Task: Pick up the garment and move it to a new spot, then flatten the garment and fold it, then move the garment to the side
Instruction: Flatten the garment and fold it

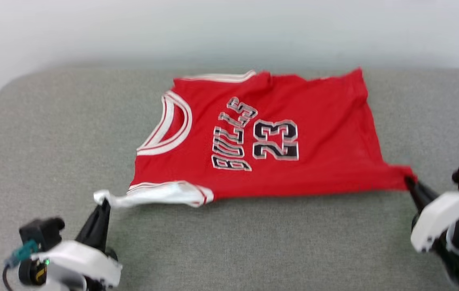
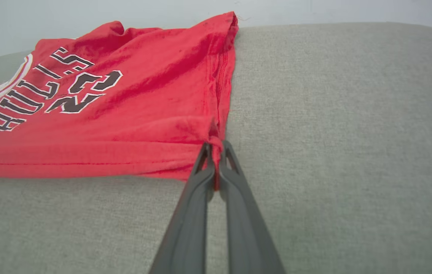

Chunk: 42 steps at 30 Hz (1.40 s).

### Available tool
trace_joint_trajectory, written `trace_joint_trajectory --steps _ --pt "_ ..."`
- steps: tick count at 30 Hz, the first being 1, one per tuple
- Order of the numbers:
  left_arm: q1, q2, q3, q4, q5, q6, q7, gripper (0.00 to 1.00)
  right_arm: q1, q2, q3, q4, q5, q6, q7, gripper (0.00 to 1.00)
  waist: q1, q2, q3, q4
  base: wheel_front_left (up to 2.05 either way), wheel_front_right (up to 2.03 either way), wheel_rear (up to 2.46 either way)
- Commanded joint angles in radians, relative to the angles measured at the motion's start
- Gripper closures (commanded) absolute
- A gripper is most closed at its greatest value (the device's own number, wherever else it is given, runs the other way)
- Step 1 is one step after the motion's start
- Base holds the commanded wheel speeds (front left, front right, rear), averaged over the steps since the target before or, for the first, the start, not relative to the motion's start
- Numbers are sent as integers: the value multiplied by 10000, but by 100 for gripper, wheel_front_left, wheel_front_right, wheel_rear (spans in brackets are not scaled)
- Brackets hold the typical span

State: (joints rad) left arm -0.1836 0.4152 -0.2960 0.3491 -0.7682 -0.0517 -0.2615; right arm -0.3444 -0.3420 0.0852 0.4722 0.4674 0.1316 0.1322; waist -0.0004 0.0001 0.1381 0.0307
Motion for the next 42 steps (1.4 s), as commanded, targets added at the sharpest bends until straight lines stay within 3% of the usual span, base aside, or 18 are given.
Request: trace_joint_trajectory --steps 1,14,23,31,42 --pt "664 22 122 -345 -7 247 -49 100 827 152 -300 -510 -87 -17 190 100 4 -1 -637 40 0 0 0" --pt "3892 264 196 -2596 -400 1443 472 100 5552 1762 -2093 -4141 -796 -16 1516 100 4 -1 -1628 488 0 0 0" --pt "4717 442 252 -3666 -490 1848 752 100 6927 2426 -2624 -5528 -1087 -16 2294 100 4 -1 -1623 545 0 0 0" --pt "3222 508 4 -3837 -307 1366 952 100 5857 2228 -2555 -6018 -1289 -14 2846 100 4 -1 -969 333 0 0 0" --pt "307 -102 -270 -1906 -160 71 428 100 3339 1575 -1882 -4756 -1307 -13 2634 100 4 -1 561 162 0 0 0"
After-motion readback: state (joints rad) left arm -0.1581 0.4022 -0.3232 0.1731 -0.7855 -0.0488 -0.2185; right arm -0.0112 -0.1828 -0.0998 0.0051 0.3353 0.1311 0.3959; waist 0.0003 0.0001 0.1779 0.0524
